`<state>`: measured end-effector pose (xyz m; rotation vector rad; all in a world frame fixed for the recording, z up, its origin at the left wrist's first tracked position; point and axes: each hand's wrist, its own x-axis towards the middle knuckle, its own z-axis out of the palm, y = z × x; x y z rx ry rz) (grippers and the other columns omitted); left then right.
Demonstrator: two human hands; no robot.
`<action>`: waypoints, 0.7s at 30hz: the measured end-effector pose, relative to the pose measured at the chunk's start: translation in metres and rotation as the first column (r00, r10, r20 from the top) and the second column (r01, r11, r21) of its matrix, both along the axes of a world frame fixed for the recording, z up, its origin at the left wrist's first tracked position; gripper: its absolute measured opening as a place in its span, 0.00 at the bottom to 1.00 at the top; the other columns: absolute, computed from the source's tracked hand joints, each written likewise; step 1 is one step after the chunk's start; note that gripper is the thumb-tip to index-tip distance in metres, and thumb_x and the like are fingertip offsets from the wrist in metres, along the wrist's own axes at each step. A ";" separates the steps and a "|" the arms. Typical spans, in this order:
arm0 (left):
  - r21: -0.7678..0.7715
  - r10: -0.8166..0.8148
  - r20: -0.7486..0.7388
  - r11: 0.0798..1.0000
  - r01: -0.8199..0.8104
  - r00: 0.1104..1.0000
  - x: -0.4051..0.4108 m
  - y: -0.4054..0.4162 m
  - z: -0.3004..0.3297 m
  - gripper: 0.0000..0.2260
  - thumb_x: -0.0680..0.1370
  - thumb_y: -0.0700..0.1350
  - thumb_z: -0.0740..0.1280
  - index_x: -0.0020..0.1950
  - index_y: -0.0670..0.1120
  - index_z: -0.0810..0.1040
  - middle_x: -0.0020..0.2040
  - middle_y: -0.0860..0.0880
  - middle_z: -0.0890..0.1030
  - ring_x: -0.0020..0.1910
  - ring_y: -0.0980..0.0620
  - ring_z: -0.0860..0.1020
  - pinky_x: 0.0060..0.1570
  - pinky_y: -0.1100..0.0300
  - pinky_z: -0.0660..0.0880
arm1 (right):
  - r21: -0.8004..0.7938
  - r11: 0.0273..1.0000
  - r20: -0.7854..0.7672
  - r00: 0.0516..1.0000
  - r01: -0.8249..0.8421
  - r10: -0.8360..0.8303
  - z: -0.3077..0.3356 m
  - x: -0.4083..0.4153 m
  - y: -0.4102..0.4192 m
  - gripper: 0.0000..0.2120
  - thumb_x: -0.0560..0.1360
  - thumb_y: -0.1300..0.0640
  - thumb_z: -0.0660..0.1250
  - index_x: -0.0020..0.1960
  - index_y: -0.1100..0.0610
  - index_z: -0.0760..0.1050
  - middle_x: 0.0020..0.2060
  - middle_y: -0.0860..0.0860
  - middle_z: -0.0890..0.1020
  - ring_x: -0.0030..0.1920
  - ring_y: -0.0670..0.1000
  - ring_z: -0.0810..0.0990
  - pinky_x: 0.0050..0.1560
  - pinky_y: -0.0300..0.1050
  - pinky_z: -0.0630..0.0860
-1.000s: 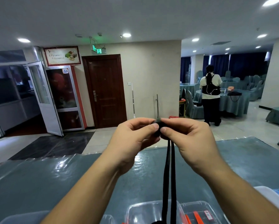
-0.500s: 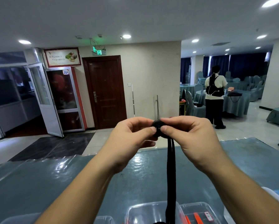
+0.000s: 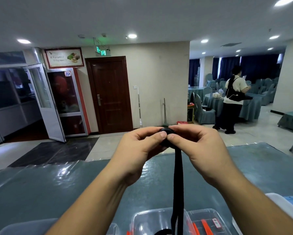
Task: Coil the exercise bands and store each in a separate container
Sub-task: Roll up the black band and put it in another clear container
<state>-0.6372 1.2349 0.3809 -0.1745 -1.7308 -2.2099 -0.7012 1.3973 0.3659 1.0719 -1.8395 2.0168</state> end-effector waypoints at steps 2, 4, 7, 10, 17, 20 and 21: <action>0.100 -0.011 0.018 0.995 0.009 1.000 -0.001 0.002 0.000 0.07 0.78 0.38 0.71 0.52 0.41 0.88 0.52 0.41 0.88 0.49 0.50 0.86 0.48 0.63 0.82 | 0.048 0.999 0.025 1.000 -0.009 0.008 -0.004 0.001 0.000 0.10 0.74 0.52 0.74 0.55 0.43 0.87 0.47 0.45 0.90 0.50 0.47 0.88 0.54 0.45 0.84; 0.171 -0.031 0.039 0.985 0.024 0.999 -0.002 0.006 -0.001 0.07 0.79 0.38 0.70 0.51 0.42 0.89 0.51 0.42 0.88 0.48 0.51 0.86 0.46 0.64 0.82 | 0.062 0.998 0.033 0.999 -0.003 0.001 -0.007 0.000 -0.001 0.10 0.76 0.51 0.73 0.55 0.44 0.87 0.47 0.46 0.90 0.48 0.47 0.88 0.52 0.45 0.83; 0.196 -0.050 0.088 0.980 0.032 0.995 -0.003 0.007 -0.003 0.06 0.79 0.37 0.70 0.54 0.40 0.85 0.52 0.41 0.87 0.49 0.49 0.86 0.48 0.62 0.83 | 0.077 0.997 0.023 1.000 -0.001 -0.001 -0.006 -0.001 0.001 0.10 0.77 0.54 0.72 0.54 0.42 0.87 0.45 0.45 0.90 0.45 0.44 0.87 0.47 0.38 0.81; -0.158 0.075 0.101 0.986 -0.059 0.992 -0.002 -0.003 0.004 0.04 0.79 0.38 0.71 0.52 0.42 0.85 0.49 0.43 0.87 0.46 0.52 0.85 0.44 0.62 0.82 | 0.187 0.982 0.041 0.999 -0.020 0.013 -0.004 -0.005 0.005 0.11 0.78 0.56 0.72 0.53 0.41 0.87 0.43 0.45 0.89 0.43 0.43 0.86 0.47 0.40 0.80; -0.318 0.098 0.065 0.945 -0.072 0.993 0.001 -0.017 0.016 0.05 0.78 0.35 0.72 0.53 0.37 0.85 0.48 0.39 0.88 0.44 0.49 0.86 0.45 0.63 0.82 | 0.189 0.980 0.082 0.995 -0.069 0.055 0.000 -0.011 0.006 0.07 0.76 0.52 0.74 0.52 0.44 0.88 0.44 0.49 0.90 0.45 0.49 0.88 0.50 0.45 0.85; -0.022 0.089 0.077 0.996 -0.088 0.993 -0.002 -0.006 0.007 0.06 0.79 0.34 0.70 0.55 0.33 0.83 0.52 0.34 0.86 0.45 0.47 0.86 0.46 0.62 0.84 | 0.027 0.998 0.152 0.987 -0.058 0.053 -0.005 -0.007 -0.003 0.07 0.79 0.58 0.74 0.53 0.49 0.89 0.45 0.52 0.90 0.46 0.52 0.88 0.52 0.47 0.86; 0.017 0.094 0.074 0.995 -0.095 0.993 -0.003 -0.004 0.005 0.07 0.80 0.34 0.70 0.56 0.33 0.83 0.53 0.33 0.85 0.47 0.46 0.86 0.46 0.61 0.84 | 0.013 0.999 0.155 0.987 -0.038 0.035 -0.006 -0.006 -0.005 0.08 0.80 0.59 0.73 0.53 0.50 0.89 0.45 0.52 0.90 0.46 0.53 0.88 0.52 0.49 0.86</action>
